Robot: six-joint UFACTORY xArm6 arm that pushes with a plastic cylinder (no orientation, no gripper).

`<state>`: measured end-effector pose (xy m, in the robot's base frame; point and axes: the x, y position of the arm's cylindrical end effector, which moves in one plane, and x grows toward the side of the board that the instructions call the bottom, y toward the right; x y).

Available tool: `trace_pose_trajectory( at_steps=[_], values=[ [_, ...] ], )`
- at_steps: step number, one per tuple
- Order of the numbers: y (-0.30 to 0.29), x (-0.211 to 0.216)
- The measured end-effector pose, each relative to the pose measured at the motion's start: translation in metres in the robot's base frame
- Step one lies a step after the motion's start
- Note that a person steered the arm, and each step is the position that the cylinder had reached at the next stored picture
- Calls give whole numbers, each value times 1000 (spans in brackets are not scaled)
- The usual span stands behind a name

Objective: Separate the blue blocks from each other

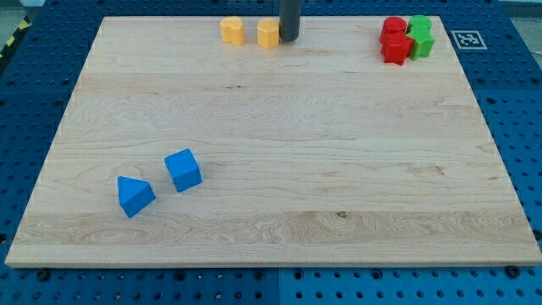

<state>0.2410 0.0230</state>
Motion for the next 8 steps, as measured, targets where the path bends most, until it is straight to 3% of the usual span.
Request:
trace_pose_trajectory(
  at_steps=[2,4,5,7,8],
  values=[
    [0,27],
    [-13,133],
    [-57,149],
    [-200,149],
    [-263,168]
  ],
)
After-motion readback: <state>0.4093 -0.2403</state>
